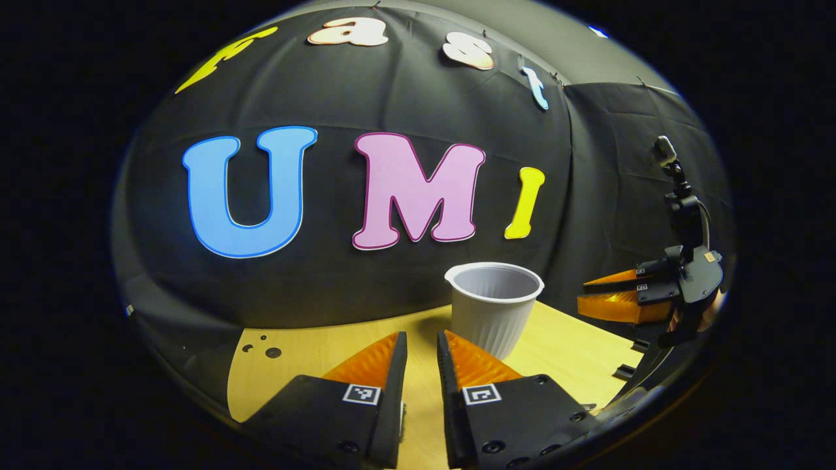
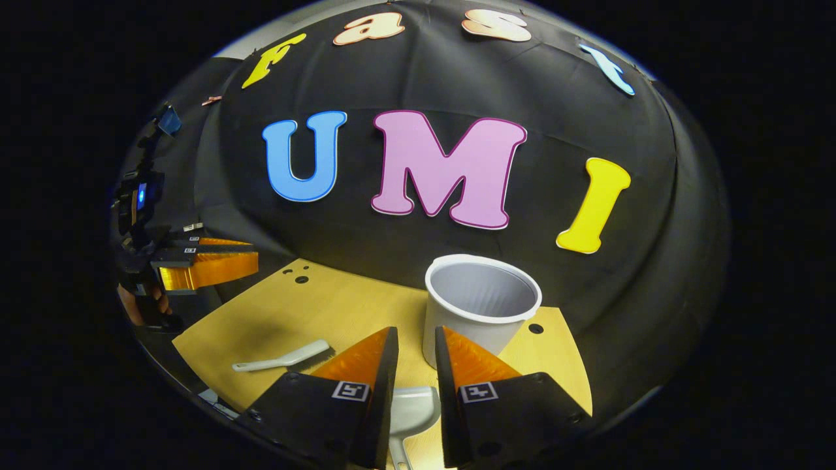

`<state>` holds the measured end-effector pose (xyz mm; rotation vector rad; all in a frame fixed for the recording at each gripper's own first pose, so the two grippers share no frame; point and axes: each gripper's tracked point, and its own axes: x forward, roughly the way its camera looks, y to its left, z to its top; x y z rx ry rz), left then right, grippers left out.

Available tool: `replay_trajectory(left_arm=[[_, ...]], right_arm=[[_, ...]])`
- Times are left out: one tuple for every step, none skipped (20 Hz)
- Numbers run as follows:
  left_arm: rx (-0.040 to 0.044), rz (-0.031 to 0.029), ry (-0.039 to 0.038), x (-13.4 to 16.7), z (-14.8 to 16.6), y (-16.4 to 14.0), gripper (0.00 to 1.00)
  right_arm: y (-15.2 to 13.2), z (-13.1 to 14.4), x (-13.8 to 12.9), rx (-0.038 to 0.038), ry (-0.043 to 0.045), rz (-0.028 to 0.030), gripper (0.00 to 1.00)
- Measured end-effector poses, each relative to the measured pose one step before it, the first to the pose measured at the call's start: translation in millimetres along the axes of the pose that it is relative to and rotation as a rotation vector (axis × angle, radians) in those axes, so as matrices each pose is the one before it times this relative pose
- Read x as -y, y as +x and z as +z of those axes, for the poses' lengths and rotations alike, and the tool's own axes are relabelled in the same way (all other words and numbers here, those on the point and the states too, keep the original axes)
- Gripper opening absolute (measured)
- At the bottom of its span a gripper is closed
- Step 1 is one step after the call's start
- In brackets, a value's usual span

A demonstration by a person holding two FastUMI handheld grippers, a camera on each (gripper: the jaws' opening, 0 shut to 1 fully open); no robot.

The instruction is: Pick up the small broom and dustpan from the desktop, sweep the trash into the dustpan with the broom, and then empty the trash into the garbage bin.

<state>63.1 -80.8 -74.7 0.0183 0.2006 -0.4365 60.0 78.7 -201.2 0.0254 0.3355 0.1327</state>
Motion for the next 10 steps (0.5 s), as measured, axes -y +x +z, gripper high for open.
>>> replay_trajectory(left_arm=[[0.00447,0.00023,-0.00080,-1.03,1.42,-0.75,0.31],[-0.00198,0.00043,0.00199,-0.73,-1.00,0.08,0.31],[-0.00275,0.00155,0.00240,-0.58,0.07,-0.08,0.31],[-0.00104,0.00036,0.00164,0.35,0.41,0.33,0.31],[-0.00149,0.00170,0.00003,0.06,0.02,0.71,0.31],[-0.00224,0.00138,0.00094,-0.54,-0.11,-0.35,0.31],[-0.00271,0.00046,0.00194,-0.72,-0.44,1.22,0.31],[-0.00279,-0.00017,0.00070,-0.32,-0.67,0.73,0.31],[-0.00294,-0.00081,0.00123,-0.14,0.04,-0.05,0.31],[-0.00265,-0.00259,0.00033,-0.05,0.33,0.20,0.31]], right_arm=[[1.92,-0.05,-0.88,0.00566,0.00201,0.00212,0.36],[0.20,-0.83,0.40,-0.00010,-0.00081,-0.00258,0.36],[2.96,-0.15,-0.45,0.00106,0.00017,0.00026,0.36],[-0.74,0.40,0.48,0.00137,0.00271,-0.00082,0.36],[0.23,-0.22,-0.36,-0.00266,0.00327,0.00078,0.36],[-0.20,-0.40,0.88,0.00056,0.00176,-0.00288,0.36],[0.45,-1.51,0.26,-0.00286,-0.00030,-0.00023,0.40],[0.77,-1.06,0.68,-0.00155,-0.00294,-0.00161,0.36],[-0.30,-1.60,0.17,-0.00340,-0.00446,-0.00027,0.36],[0.31,-2.53,-0.32,-0.00604,-0.00679,-0.00074,0.36]])
